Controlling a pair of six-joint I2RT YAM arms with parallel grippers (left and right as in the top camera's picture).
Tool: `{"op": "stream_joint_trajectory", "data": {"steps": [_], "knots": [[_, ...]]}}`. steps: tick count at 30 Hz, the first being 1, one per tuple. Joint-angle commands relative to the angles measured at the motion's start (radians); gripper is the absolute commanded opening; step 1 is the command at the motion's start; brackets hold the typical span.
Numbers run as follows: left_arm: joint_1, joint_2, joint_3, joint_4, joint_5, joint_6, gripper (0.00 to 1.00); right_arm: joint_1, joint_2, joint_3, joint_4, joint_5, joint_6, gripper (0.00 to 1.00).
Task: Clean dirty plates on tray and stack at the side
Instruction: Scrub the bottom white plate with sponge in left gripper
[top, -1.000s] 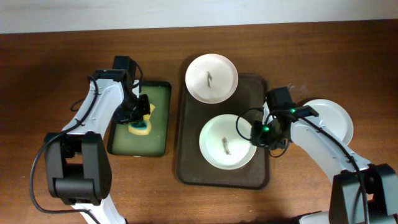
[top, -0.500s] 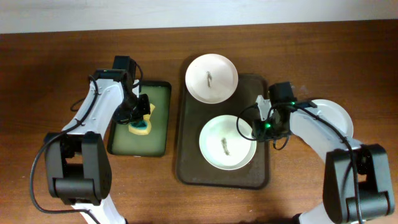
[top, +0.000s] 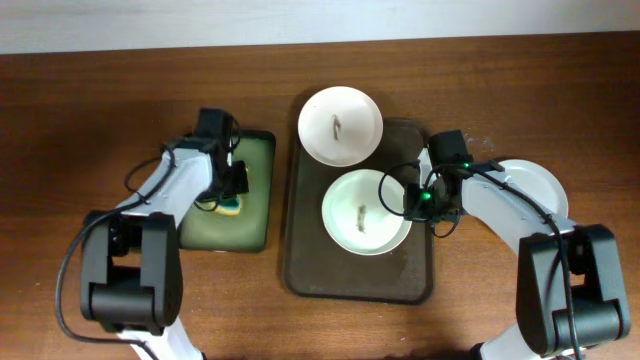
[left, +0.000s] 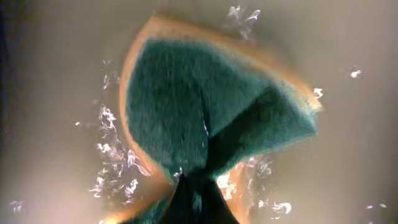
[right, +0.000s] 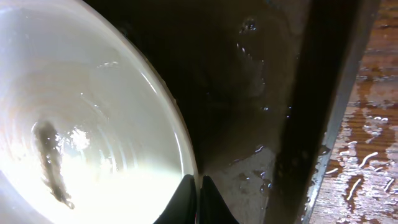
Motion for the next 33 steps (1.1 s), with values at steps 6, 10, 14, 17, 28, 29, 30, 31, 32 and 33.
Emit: {"op": "stream_joint_trajectory", "data": {"steps": [6, 10, 14, 17, 28, 29, 30, 31, 32, 33], "knots": [[-0.001, -0.014, -0.154, 0.085, 0.056, 0.012, 0.0, 0.003, 0.018, 0.004, -0.002, -0.006, -0.185, 0.13], [-0.001, -0.014, 0.036, -0.141, 0.056, 0.016, 0.0, 0.003, 0.018, 0.004, 0.006, -0.006, -0.181, 0.04], [-0.018, -0.014, 0.311, -0.379, 0.17, 0.032, 0.0, 0.002, 0.018, 0.004, 0.013, -0.006, -0.097, 0.04], [-0.063, -0.014, 0.35, -0.351, 0.376, 0.034, 0.0, 0.003, 0.018, 0.004, 0.013, 0.003, 0.034, 0.04], [-0.496, 0.129, 0.226, 0.075, 0.362, -0.163, 0.0, 0.003, 0.018, 0.004, 0.024, 0.001, 0.095, 0.04], [-0.515, 0.158, 0.226, 0.094, 0.362, -0.171, 0.0, 0.003, 0.018, 0.004, 0.024, 0.0, 0.095, 0.04], [-0.532, 0.183, 0.226, 0.11, 0.362, -0.177, 0.0, 0.003, 0.018, 0.004, 0.024, 0.001, 0.095, 0.04], [-0.549, 0.208, 0.226, 0.122, 0.366, -0.19, 0.0, 0.003, 0.018, 0.004, 0.024, 0.001, 0.095, 0.04], [-0.571, 0.235, 0.226, 0.135, 0.384, -0.188, 0.0, 0.003, 0.018, 0.004, 0.024, 0.001, 0.095, 0.04], [-0.587, 0.251, 0.226, 0.139, 0.404, -0.188, 0.0, 0.003, 0.018, 0.004, 0.024, 0.001, 0.095, 0.04]]}}
